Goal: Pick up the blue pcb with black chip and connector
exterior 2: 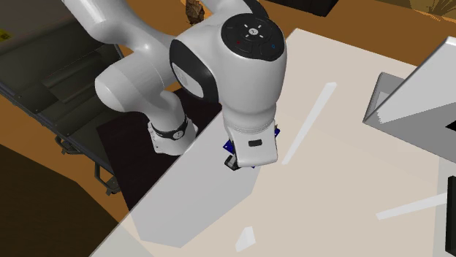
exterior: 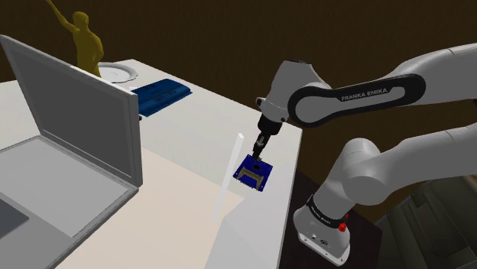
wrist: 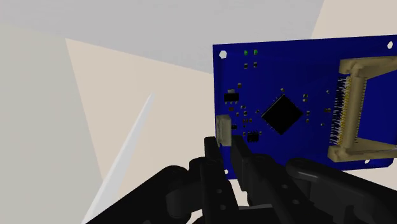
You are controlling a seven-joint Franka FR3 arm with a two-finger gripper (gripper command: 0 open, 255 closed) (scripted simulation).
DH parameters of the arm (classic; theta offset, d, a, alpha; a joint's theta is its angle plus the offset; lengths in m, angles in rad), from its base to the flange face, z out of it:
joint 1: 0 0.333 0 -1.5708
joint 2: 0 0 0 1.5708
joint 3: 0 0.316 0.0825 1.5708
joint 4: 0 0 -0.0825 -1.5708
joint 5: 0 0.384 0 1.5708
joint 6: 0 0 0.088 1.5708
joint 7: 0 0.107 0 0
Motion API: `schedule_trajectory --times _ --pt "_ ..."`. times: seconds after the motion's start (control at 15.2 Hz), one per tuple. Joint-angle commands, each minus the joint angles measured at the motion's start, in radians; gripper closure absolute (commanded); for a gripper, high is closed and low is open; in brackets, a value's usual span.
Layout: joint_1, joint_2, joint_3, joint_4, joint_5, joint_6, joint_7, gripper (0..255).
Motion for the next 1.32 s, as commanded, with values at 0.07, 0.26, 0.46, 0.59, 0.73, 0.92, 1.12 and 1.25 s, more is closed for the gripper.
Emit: schedule_trajectory --times 0.07,0.26,0.46,0.59,0.73,0.92,1.12,1.25 --pt "0.000 0.000 0.000 0.000 0.000 0.000 0.000 255" --pt "-0.002 -0.021 -0.001 0.017 -0.003 -0.039 0.002 255" --pt "-0.004 -0.045 -0.002 0.046 -0.007 -0.092 0.006 255" --pt "-0.005 -0.059 -0.003 0.066 -0.009 -0.126 0.008 255" --pt "-0.006 -0.071 -0.004 0.087 -0.011 -0.159 0.010 255" --pt "-0.007 -0.086 -0.005 0.120 -0.014 -0.207 0.013 255" --pt "-0.008 -0.098 -0.006 0.155 -0.017 -0.253 0.016 255" --pt "-0.008 -0.098 -0.006 0.156 -0.017 -0.255 0.016 255"
